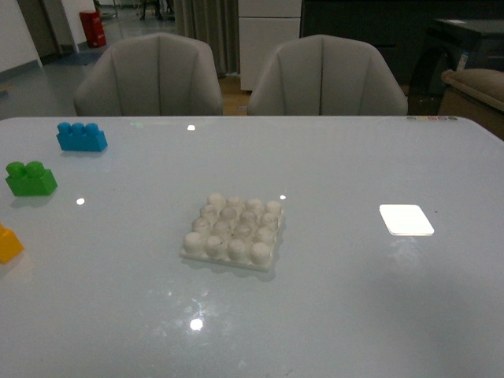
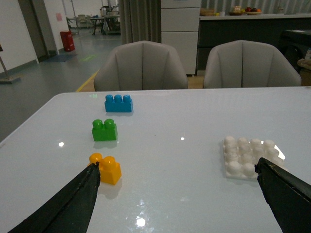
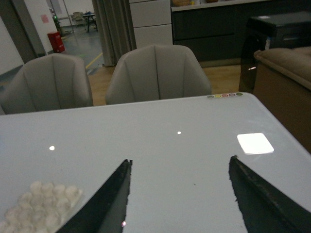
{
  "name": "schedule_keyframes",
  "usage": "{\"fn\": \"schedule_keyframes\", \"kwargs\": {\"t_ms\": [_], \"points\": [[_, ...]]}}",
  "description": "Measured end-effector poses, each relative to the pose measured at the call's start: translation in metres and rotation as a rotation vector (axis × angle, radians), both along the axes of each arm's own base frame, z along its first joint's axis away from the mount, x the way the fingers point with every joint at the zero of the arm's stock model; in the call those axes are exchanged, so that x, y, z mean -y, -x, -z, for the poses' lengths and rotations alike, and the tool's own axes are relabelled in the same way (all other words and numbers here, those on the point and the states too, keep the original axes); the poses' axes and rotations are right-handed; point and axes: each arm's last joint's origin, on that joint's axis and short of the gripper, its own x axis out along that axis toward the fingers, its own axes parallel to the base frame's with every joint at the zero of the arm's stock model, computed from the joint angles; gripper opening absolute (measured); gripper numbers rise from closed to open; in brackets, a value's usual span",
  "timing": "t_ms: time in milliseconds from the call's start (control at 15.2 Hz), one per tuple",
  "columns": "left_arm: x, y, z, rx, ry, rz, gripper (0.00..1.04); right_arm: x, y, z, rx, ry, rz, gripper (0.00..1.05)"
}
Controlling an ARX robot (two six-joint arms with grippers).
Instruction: Insert yellow block into base center
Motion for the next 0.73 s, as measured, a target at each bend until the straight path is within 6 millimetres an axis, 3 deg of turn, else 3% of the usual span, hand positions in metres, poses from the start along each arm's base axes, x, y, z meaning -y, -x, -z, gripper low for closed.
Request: {"fn": "schedule_keyframes", "kwargs": {"t_ms": [132, 527, 659, 725], "points": [[0.0, 0.0, 0.0, 0.0, 0.0, 0.0, 0.98, 0.0, 0.035, 0.009, -0.01, 0.058, 0.0, 0.39], [0.0, 0.0, 0.0, 0.0, 0.0, 0.0, 0.98, 0.0, 0.056, 0.016, 0.015, 0.071, 0.001, 0.17], [0.0, 0.0, 0.0, 0.0, 0.0, 0.0, 0.98, 0.0, 0.064, 0.015, 0.041, 0.084, 0.002, 0.02], [0.0, 0.0, 0.0, 0.0, 0.0, 0.0, 0.98, 0.0, 0.069, 0.019, 0.03, 0.085, 0.001, 0.02]]}}
